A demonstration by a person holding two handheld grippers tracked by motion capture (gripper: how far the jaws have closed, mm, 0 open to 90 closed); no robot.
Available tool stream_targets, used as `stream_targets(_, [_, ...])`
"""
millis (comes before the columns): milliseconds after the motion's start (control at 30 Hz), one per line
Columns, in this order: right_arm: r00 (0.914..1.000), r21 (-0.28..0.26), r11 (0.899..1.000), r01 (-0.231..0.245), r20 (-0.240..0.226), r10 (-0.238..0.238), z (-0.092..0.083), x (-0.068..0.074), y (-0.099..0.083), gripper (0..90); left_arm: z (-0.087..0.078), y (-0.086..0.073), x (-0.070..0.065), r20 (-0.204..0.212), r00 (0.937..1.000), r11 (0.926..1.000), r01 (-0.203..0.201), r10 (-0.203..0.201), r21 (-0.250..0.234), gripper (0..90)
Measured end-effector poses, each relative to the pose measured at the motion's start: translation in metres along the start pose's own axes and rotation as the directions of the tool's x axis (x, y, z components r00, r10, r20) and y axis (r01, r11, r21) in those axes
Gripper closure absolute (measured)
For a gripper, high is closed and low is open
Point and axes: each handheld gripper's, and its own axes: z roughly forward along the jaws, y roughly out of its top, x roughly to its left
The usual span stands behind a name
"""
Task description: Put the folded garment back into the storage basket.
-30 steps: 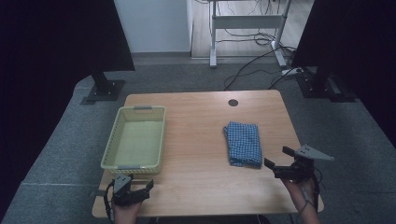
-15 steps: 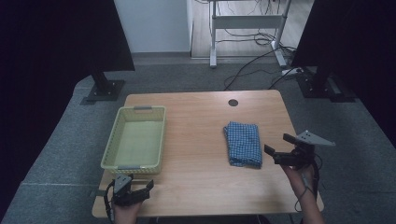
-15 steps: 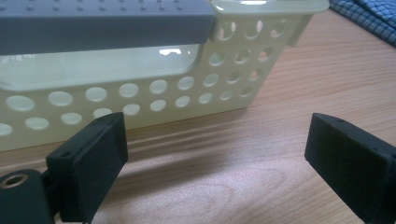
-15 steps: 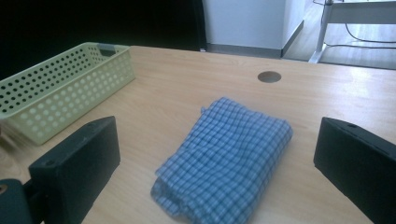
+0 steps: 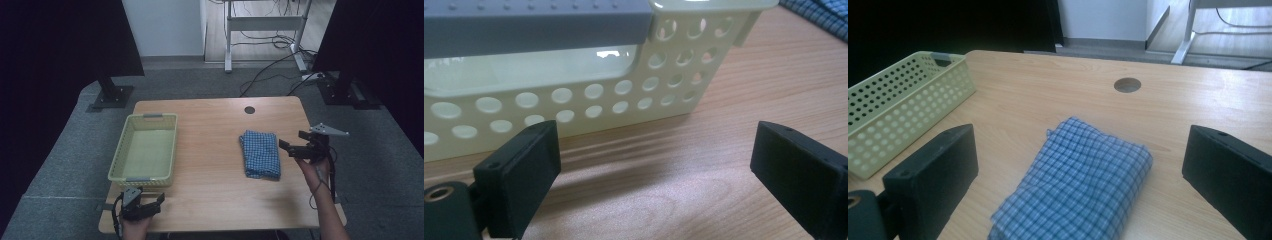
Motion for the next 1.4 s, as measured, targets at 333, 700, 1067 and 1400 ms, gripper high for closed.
stream_targets(333, [0.9993,0.093,0.995,-0.034,0.015,0.033,0.038,-0.009,0.002,1.7,0.001,0.000,0.000,0.008,1.0000,1.0000,-0.002,0.002,0.005,6.2])
stream_targets(700, [0.9958,0.181,0.979,-0.089,0.033,0.085,0.071,-0.017,-0.009,2.3,0.002,0.000,0.000,0.018,0.9998,0.9999,-0.008,0.007,0.015,6.2])
stream_targets(1067, [0.9922,0.260,0.958,-0.123,0.050,0.114,0.092,-0.025,-0.024,3.0,0.003,0.000,0.000,0.023,0.9997,0.9998,-0.007,0.007,0.021,6.3])
stream_targets(1400, [0.9926,0.341,0.932,-0.121,0.054,0.109,0.112,-0.026,-0.035,3.3,0.003,0.000,0.000,0.024,0.9997,0.9997,-0.003,0.002,0.023,6.3])
